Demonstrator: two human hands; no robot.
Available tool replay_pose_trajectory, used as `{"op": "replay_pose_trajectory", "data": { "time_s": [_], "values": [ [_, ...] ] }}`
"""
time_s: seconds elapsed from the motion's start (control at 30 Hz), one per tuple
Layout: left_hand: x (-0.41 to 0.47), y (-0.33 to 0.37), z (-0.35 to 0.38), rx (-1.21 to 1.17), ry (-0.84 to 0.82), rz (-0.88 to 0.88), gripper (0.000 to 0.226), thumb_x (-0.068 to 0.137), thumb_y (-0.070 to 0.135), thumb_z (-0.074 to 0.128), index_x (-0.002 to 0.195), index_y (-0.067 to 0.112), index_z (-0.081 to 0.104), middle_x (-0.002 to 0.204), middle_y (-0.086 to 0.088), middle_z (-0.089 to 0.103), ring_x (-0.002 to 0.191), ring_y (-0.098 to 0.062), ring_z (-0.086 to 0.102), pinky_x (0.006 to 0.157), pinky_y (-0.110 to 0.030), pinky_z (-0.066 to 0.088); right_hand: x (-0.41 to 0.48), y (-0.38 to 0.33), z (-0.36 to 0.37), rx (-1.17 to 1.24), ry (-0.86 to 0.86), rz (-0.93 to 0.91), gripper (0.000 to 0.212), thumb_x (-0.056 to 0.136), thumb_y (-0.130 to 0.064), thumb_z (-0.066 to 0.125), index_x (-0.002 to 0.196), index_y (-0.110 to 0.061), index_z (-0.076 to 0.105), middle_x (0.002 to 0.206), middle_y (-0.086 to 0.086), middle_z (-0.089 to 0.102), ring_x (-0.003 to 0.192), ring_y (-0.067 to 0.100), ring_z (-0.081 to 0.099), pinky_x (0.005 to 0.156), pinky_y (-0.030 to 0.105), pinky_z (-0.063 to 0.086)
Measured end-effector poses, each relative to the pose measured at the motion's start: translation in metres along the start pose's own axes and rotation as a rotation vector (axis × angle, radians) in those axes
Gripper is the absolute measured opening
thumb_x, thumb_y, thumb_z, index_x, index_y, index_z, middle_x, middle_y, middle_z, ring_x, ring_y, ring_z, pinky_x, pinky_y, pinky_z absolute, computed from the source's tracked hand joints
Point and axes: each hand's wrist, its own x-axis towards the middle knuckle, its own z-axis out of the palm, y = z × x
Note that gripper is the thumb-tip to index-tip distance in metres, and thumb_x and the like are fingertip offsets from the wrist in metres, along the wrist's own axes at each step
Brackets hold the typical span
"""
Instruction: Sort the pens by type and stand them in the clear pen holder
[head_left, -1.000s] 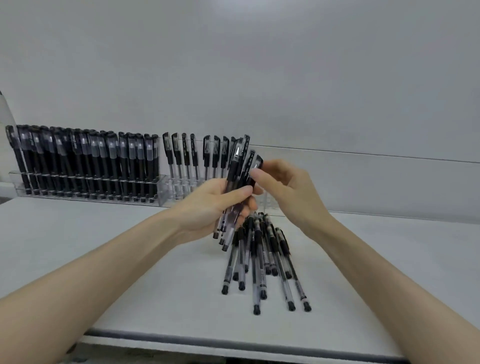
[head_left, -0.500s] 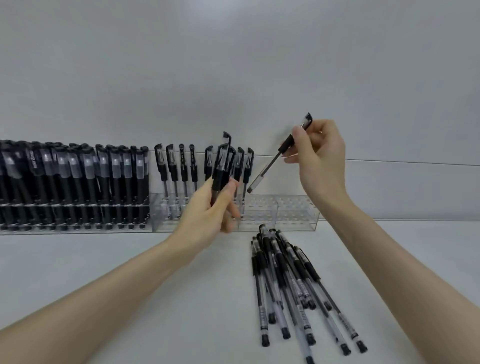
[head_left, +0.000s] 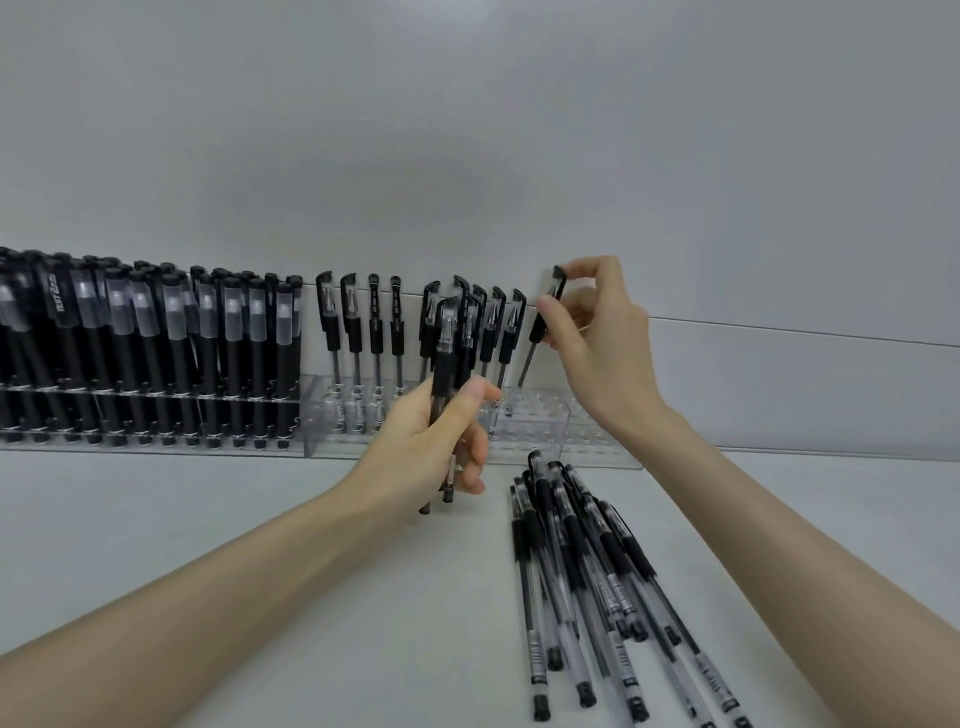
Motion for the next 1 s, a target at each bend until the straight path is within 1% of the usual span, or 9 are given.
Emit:
{"op": "replay_pose_trajectory", "data": {
  "time_s": [0.1,0.2,0.43,0.6,0.67,0.77,0.87,0.93,1.0],
  "values": [
    [-0.001,-0.001,0.001,-0.057,-0.008,-0.037,0.025,0.097,0.032,0.043,0.103,0.012,0.057,0.054,-0.001,0.044,0.041,-0.012,0.033,0.042,-0.023,0.034,-0.002,0.002,0.001,-0.063,-0.053,-0.066,0.028,0.093,-0.019,0.060,0.117,-0.010,0.049,0.074,0.003,0.065,0.065,0.023,0.066,0.069,0.045,0.053],
    [0.000,-0.003,0.001,-0.091,0.000,-0.076,0.027,0.097,0.032,0.042,0.101,0.010,0.056,0.053,0.000,0.041,0.039,-0.011,0.027,0.041,-0.022,0.027,0.000,0.002,-0.001,-0.083,-0.065,-0.089,0.026,0.092,-0.017,0.061,0.115,-0.011,0.052,0.070,-0.001,0.062,0.062,0.024,0.066,0.067,0.047,0.054],
    [0.001,-0.005,0.000,-0.107,-0.006,-0.090,0.027,0.097,0.034,0.043,0.100,0.010,0.057,0.054,0.000,0.042,0.039,-0.010,0.026,0.041,-0.021,0.026,0.003,0.003,-0.002,-0.059,-0.161,-0.006,0.016,0.092,-0.016,0.060,0.108,-0.017,0.059,0.071,0.002,0.068,0.065,0.024,0.067,0.071,0.048,0.054],
    [0.000,-0.005,0.000,-0.103,-0.028,-0.078,0.029,0.097,0.033,0.043,0.100,0.009,0.058,0.054,-0.001,0.041,0.040,-0.011,0.026,0.041,-0.022,0.026,-0.008,0.000,-0.008,-0.196,-0.064,-0.031,0.029,0.091,-0.021,0.061,0.120,-0.019,0.059,0.081,-0.009,0.064,0.069,0.017,0.064,0.074,0.040,0.052],
    [0.000,-0.003,0.000,-0.098,-0.065,-0.066,0.031,0.095,0.034,0.044,0.099,0.007,0.059,0.054,-0.001,0.042,0.040,-0.011,0.026,0.040,-0.022,0.027,-0.014,-0.009,-0.014,-0.033,-0.050,0.058,0.026,0.090,-0.027,0.064,0.115,-0.021,0.060,0.082,-0.010,0.065,0.071,0.012,0.063,0.074,0.034,0.052],
    [-0.003,-0.001,0.003,-0.084,-0.146,-0.057,0.037,0.088,0.039,0.048,0.095,0.004,0.060,0.053,-0.003,0.043,0.041,-0.013,0.027,0.040,-0.022,0.029,-0.026,-0.024,-0.018,0.316,-0.221,0.186,0.018,0.086,-0.027,0.068,0.104,-0.024,0.065,0.085,-0.006,0.071,0.082,0.010,0.067,0.077,0.025,0.052],
    [-0.007,0.000,0.008,-0.073,-0.210,-0.065,0.037,0.088,0.038,0.048,0.092,0.004,0.062,0.053,-0.004,0.046,0.041,-0.013,0.030,0.041,-0.024,0.032,-0.033,-0.028,-0.018,0.488,-0.313,0.208,0.022,0.083,-0.018,0.070,0.103,-0.023,0.063,0.073,-0.011,0.070,0.074,0.002,0.064,0.075,0.016,0.048],
    [-0.008,0.001,0.009,-0.055,-0.220,-0.067,0.038,0.088,0.039,0.047,0.093,0.004,0.063,0.055,-0.005,0.051,0.041,-0.013,0.037,0.042,-0.023,0.036,-0.032,-0.030,-0.020,0.527,-0.284,0.202,0.022,0.081,-0.013,0.071,0.100,-0.020,0.062,0.067,-0.008,0.069,0.068,0.003,0.063,0.073,0.017,0.050],
    [-0.006,0.001,0.009,-0.034,-0.189,-0.069,0.043,0.086,0.042,0.045,0.096,0.006,0.065,0.064,-0.007,0.061,0.049,-0.014,0.050,0.048,-0.023,0.045,-0.028,-0.031,-0.023,0.569,-0.221,0.205,0.020,0.081,-0.009,0.071,0.099,-0.016,0.064,0.073,0.001,0.073,0.070,0.011,0.067,0.073,0.025,0.055]
  ]
}}
